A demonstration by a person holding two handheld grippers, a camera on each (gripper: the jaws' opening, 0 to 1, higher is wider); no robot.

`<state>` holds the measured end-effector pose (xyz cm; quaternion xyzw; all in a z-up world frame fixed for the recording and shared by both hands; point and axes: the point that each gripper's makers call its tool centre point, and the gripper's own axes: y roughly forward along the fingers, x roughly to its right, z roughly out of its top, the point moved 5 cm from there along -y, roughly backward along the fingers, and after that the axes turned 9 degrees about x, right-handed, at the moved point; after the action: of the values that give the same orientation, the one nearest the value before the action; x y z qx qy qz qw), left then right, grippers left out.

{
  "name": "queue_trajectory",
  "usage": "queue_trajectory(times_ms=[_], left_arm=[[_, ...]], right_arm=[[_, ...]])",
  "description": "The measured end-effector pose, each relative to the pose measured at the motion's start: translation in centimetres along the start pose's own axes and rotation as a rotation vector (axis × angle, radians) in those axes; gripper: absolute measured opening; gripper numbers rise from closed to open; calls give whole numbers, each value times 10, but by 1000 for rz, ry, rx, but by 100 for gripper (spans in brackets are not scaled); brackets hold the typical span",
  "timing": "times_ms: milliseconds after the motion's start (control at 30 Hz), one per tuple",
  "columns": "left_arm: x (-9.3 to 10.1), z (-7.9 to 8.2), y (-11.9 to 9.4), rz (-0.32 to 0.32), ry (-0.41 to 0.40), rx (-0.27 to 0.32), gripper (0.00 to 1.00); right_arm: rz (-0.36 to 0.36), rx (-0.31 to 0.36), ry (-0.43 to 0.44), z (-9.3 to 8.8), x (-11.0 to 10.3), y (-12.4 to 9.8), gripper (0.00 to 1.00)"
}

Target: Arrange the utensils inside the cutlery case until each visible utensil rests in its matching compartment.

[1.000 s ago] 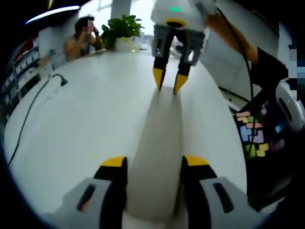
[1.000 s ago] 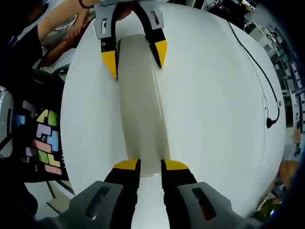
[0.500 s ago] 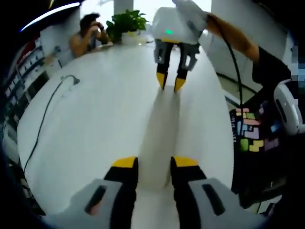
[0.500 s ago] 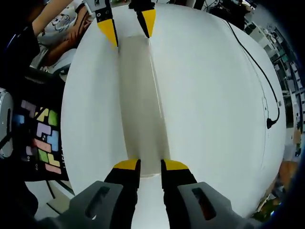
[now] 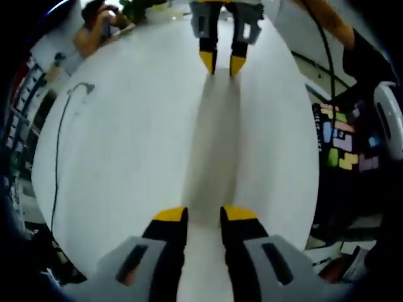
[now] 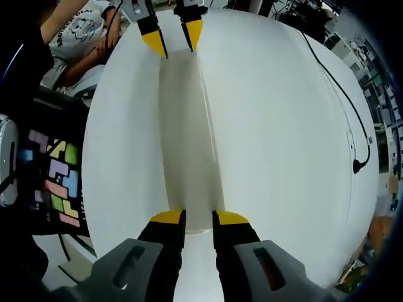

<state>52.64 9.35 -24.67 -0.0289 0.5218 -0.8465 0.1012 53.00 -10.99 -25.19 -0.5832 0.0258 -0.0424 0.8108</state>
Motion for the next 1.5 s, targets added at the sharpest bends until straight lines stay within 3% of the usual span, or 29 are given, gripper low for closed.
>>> queue_trajectory(times_ms=[233, 367, 433, 667, 833, 1233, 1367, 1500], left_arm=[[1, 2, 2, 5, 7, -54, 22], [0, -1, 2, -3, -6, -59, 23], [-2, -2, 2, -17, -25, -56, 23], [-3, -5, 2, -43, -32, -29, 23], [-2, -3, 4, -49, -26, -72, 24], [3, -3, 4, -44, -24, -88, 23], [5, -4, 3, -32, -17, -102, 23], [6, -5, 2, -27, -14, -95, 22]], right_arm=[[-14, 32, -7, 1, -2, 2, 17], [-16, 50, 30, 0, 0, 2, 17], [-9, 49, 6, 0, 0, 2, 17], [-6, -53, -7, 7, -1, 6, 17], [-6, -68, -13, 6, -3, 6, 17], [-42, 18, 15, 1, -9, 3, 17], [-54, 35, 22, 0, -17, 3, 7], [-59, 81, 67, -2, -16, 3, 6]])
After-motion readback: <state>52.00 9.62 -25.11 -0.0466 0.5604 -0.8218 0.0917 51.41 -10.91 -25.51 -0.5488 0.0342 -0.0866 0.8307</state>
